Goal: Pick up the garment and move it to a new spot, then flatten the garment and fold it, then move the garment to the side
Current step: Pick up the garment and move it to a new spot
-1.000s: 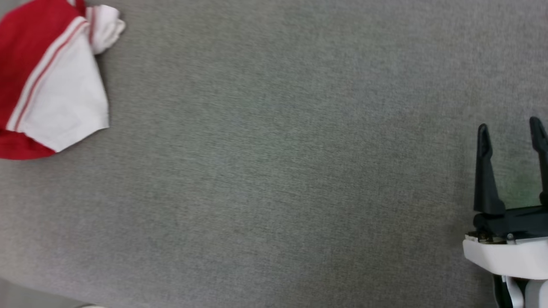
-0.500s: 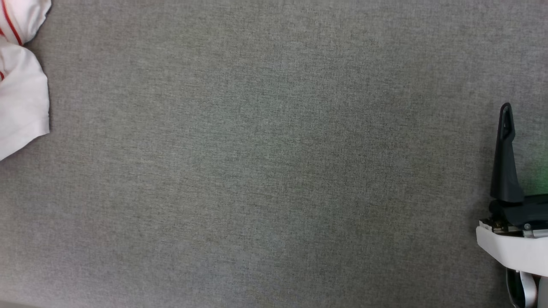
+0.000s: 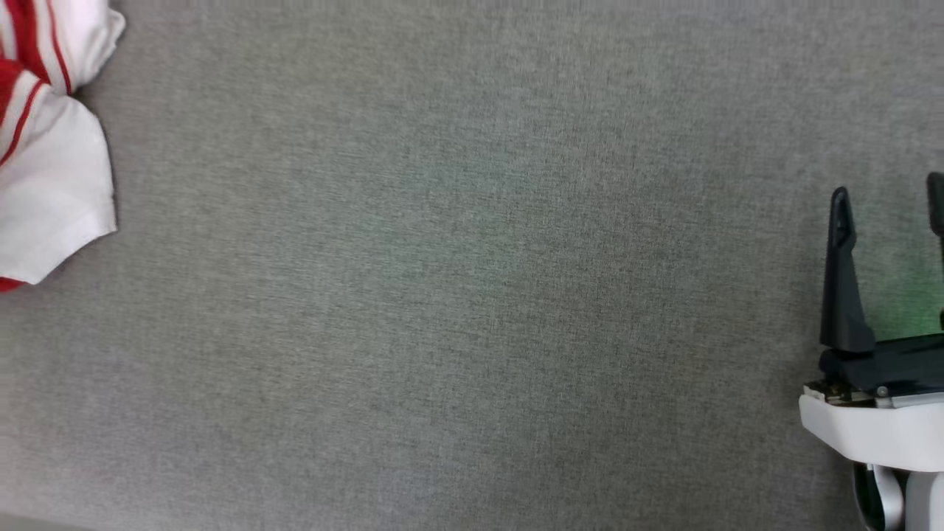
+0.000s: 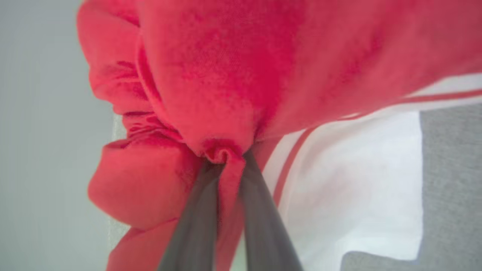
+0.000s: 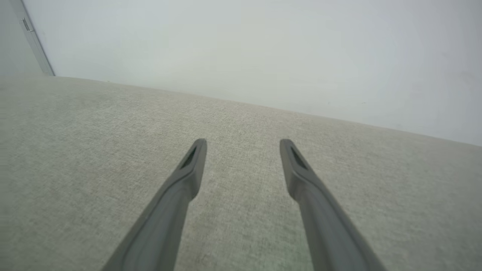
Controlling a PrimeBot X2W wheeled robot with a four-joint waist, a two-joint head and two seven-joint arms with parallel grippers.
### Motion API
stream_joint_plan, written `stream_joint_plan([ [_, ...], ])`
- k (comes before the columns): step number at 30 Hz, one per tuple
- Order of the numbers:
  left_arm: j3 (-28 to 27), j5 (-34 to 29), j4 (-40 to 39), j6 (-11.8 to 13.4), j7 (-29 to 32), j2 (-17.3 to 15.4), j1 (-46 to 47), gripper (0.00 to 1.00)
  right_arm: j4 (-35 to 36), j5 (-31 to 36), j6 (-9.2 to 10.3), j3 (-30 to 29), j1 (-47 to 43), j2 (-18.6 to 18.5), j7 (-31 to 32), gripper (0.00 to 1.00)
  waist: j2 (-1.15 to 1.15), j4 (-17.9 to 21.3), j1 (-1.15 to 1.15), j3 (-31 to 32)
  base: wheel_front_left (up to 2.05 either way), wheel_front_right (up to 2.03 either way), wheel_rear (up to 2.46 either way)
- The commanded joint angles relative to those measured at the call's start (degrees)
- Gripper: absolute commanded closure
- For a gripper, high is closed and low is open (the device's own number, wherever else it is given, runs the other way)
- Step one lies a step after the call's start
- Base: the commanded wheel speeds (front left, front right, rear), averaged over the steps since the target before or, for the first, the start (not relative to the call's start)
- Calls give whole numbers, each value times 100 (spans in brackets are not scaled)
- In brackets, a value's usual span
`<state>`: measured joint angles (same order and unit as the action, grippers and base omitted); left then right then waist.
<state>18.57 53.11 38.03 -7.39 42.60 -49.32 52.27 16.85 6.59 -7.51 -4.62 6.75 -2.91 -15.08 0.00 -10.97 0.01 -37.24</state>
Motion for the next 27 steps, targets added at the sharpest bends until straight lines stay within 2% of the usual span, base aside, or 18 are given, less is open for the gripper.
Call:
stream_joint_plan([
  [1,56,-40,-55,8,-63,-112,120,100,-54,-42,3,32,-25,5,-14,0,0,-13,-1,290,0,0,0],
  [8,609,-121,-813,7,-109,-602,431,100,-407,-340,4,176,-195,5,-14,0,0,74,-1,1142,0,0,0],
  [13,1096,-129,-1471,7,-34,-814,879,100,-603,-589,4,248,-302,6,-14,0,0,260,-1,1682,0,0,0],
  [18,1639,-178,-2066,7,94,-728,1420,100,-727,-722,4,313,-453,6,-14,0,0,546,-1,2085,0,0,0],
  [27,2567,-125,-2600,8,204,-101,2038,100,-805,-945,4,369,-604,8,-14,0,0,1224,-1,2398,0,0,0],
])
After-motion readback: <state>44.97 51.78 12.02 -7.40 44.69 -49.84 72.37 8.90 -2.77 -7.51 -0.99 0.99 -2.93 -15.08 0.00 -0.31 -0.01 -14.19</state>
